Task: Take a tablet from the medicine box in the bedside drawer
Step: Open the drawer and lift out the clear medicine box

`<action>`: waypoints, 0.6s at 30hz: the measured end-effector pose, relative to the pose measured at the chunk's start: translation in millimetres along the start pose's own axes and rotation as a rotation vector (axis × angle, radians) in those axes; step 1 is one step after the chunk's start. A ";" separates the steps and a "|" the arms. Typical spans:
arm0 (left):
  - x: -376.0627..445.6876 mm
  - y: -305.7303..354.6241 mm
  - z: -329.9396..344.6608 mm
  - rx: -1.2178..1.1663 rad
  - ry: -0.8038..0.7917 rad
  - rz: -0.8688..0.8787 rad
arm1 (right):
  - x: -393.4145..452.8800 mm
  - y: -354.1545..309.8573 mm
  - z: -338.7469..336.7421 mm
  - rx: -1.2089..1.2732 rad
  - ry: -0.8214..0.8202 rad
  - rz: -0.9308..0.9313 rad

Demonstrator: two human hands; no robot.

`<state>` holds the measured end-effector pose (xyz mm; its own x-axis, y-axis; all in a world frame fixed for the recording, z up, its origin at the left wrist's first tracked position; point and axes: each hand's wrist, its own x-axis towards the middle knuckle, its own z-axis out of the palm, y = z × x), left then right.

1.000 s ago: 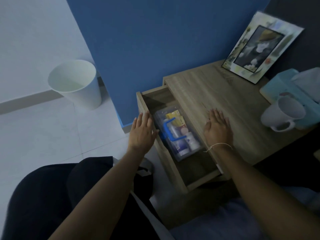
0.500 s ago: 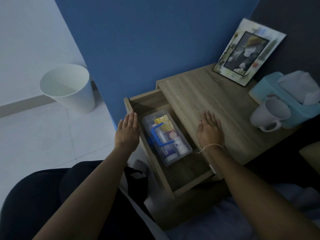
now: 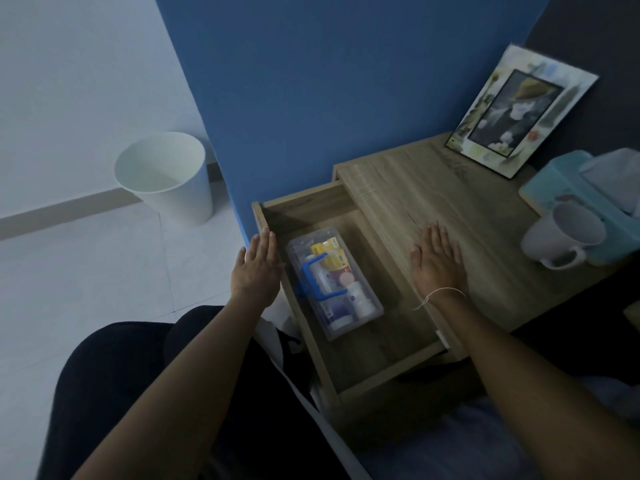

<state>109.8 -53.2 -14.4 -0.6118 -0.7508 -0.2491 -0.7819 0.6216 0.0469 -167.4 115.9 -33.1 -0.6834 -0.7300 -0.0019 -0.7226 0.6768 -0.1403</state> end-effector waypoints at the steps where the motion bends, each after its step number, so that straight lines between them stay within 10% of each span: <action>1: -0.9 -1.4 0.1 0.001 0.000 -0.001 | 0.2 -0.1 0.0 -0.001 0.003 0.001; 18: 37.3 24.0 -2.1 -0.111 0.035 0.133 | -44.6 -64.1 3.9 0.369 0.089 -0.231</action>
<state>67.9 -66.7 -20.6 -0.7130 -0.6722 -0.1994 -0.7010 0.6890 0.1842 -90.2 104.8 -27.9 -0.5266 -0.8360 0.1543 -0.7830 0.4062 -0.4710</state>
